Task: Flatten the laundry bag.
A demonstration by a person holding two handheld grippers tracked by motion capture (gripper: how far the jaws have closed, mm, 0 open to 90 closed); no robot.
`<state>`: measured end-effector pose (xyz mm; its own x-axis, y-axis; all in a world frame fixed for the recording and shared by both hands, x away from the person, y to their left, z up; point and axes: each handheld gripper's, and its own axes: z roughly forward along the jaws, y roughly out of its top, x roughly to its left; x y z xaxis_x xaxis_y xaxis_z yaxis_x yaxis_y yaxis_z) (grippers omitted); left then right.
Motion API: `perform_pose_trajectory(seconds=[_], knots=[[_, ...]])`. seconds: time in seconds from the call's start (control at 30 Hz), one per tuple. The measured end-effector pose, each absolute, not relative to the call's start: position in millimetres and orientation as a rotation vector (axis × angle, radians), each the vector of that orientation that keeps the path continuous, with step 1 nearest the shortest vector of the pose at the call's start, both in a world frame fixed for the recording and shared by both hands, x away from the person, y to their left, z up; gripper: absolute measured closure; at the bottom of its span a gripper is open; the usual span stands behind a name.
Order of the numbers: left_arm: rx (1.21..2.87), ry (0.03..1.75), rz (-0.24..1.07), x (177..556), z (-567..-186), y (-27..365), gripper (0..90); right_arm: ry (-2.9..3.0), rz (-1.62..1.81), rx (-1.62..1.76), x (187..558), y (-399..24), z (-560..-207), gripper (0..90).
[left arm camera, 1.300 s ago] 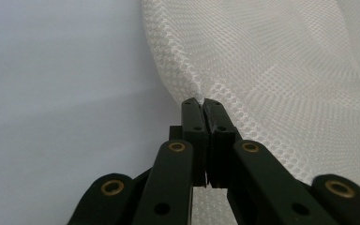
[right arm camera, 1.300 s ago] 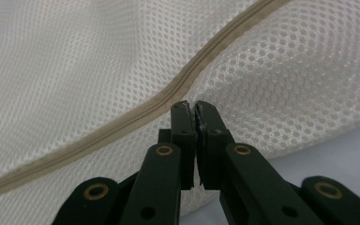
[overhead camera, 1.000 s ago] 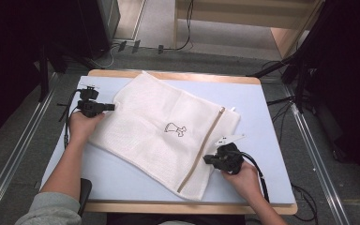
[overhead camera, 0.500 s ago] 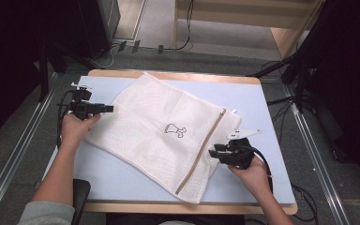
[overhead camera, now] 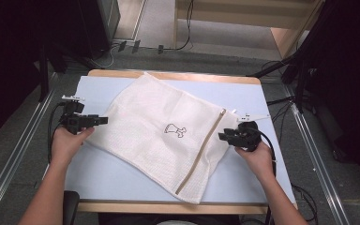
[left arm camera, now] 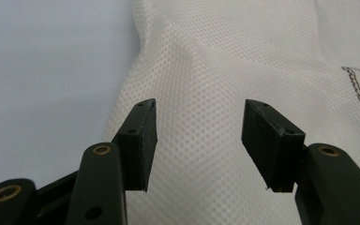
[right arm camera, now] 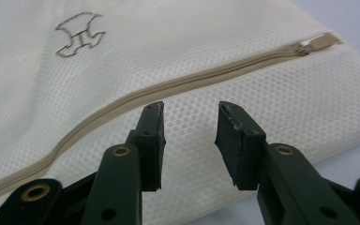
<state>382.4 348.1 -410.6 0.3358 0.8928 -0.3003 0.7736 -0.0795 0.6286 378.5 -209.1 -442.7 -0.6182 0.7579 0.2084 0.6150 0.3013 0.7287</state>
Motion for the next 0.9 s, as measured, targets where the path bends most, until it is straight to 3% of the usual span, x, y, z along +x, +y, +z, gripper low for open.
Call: perform_pose_trajectory(seconds=[0.67, 0.9], knots=[[1.891, 1.529, 0.207, 310.4, -423.3, 332.7, 54.2, 2.302, 1.130, 1.354, 441.0, -231.8, -452.2, 61.1], [1.951, 1.551, 0.171, 304.2, -434.2, 316.2, 54.8, 2.282, 1.105, 1.350, 455.3, -236.4, -457.8, 51.0]])
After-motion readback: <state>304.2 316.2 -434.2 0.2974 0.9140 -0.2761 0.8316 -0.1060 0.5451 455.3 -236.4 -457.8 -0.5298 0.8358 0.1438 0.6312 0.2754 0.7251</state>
